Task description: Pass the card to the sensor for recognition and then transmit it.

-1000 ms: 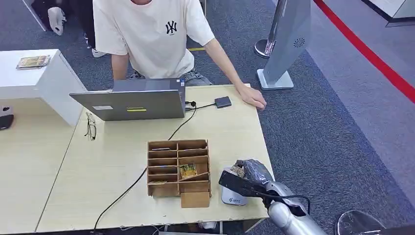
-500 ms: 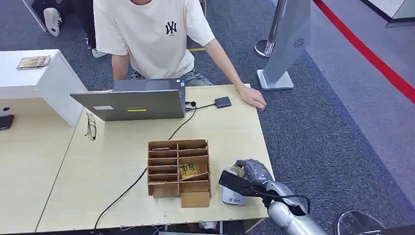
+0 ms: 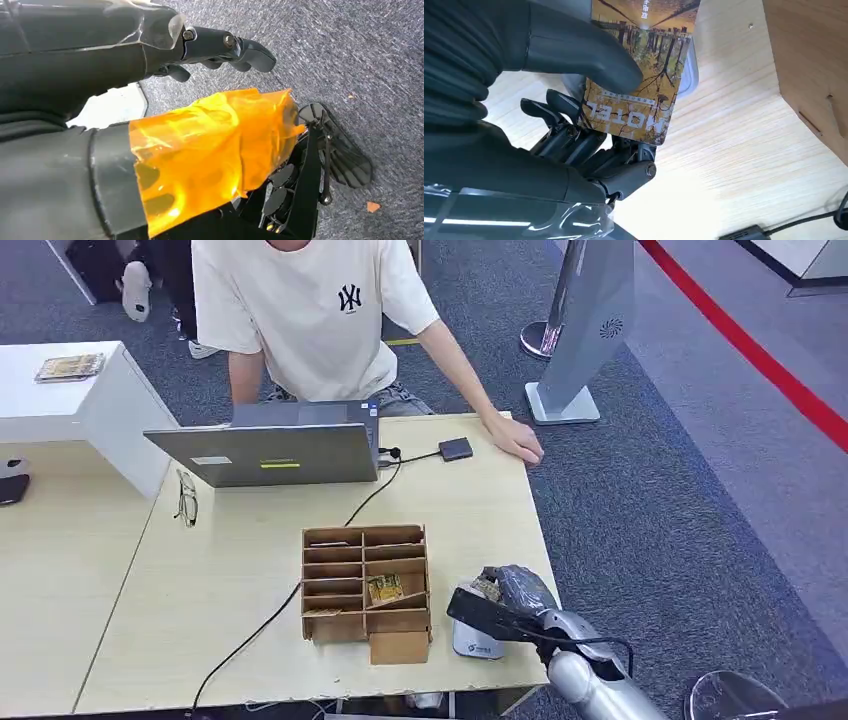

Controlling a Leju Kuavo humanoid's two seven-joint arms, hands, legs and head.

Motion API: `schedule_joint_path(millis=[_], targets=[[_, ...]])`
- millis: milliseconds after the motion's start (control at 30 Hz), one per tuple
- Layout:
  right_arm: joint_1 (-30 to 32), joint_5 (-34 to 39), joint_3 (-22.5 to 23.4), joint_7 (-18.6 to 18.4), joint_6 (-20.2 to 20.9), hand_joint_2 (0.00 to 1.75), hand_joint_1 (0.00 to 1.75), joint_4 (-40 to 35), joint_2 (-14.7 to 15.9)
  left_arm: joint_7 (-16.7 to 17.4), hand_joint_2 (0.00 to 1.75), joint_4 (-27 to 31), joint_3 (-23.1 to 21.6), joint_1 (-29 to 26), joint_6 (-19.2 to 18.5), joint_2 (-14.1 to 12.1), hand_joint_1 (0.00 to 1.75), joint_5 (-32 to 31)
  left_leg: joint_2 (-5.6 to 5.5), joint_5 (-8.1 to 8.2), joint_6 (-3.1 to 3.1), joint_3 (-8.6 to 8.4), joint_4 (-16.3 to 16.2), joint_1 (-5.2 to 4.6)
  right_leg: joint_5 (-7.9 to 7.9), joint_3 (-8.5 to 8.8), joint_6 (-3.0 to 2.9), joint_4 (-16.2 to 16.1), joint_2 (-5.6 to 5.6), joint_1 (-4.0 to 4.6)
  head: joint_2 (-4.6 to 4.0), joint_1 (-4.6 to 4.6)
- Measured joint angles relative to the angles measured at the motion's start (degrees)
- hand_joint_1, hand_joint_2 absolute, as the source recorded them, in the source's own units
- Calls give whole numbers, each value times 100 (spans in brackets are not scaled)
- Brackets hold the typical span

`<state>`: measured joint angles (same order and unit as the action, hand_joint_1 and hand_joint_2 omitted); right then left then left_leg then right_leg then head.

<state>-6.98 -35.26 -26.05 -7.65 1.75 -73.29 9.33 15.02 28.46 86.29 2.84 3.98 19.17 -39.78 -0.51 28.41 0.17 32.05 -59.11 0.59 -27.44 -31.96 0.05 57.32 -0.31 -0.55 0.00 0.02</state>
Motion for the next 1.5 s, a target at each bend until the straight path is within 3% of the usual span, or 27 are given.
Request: schedule_joint_path(millis=[1500], targets=[[-4, -6, 2, 4, 9, 175, 175, 55, -4, 26, 0, 0, 0, 1, 0, 9, 0, 26, 2, 0, 0, -6, 0, 0, 0, 5, 0, 0, 0, 0, 0, 0]])
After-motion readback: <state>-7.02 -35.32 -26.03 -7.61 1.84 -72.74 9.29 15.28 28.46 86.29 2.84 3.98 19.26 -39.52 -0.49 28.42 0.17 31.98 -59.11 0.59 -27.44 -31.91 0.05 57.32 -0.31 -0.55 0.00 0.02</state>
